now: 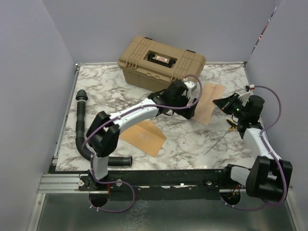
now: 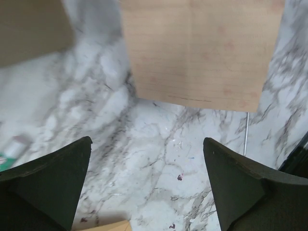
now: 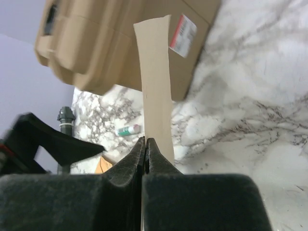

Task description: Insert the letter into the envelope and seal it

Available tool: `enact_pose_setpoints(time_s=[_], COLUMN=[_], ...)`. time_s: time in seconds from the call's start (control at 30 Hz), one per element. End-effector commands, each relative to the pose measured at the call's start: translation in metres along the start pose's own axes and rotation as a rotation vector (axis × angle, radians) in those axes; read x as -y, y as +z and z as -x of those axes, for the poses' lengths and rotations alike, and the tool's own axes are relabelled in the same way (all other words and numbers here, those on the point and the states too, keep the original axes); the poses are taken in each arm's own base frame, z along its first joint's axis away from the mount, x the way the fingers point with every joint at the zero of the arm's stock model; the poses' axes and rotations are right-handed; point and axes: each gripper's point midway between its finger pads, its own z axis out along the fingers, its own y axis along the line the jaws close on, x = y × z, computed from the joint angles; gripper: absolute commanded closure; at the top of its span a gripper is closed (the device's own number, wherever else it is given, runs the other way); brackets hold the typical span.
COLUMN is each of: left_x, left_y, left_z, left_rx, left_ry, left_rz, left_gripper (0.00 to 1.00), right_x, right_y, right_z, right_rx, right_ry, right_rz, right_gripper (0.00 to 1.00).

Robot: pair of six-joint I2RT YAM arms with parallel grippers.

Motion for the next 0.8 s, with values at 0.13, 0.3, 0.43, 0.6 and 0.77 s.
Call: enact_pose_setpoints(time_s=[0.13,0.3,0.43,0.6,0.77], left_x=[-0.036,-0.027,0.001,0.03,0.063], left_y=[-0.146,-0.206,-0.223,-0.223,-0.224], left_z=[0.116,0.156,0.167,0.17,0.162], left_rx=[0.4,0.507,0.495,0.464,0.476], left_ry=[-0.11,-0.206,-0.282,-0.385,-0.38], left_rz=[0.137,-0.058,-0.247,-0.442,-0.641], left_gripper=[0.01,0.01,0.01,0.01,0.01], right_x=[-0.091,-0.176,-0.223,-0.246,-0.258], right_y=[-0.051,-0.08,-0.101,-0.112,-0.117], right_z=[0.052,0.077,0.085,0.09,0.086], right_rx=[0.103,0.093,0.071,0.053,0.047], right_ry=[-0.104,-0.135,-0.11,-0.059,-0.024], right_rz=[0.089,0.334,0.511,0.584,0.651], right_gripper=[1.0,1.0,1.0,1.0,1.0])
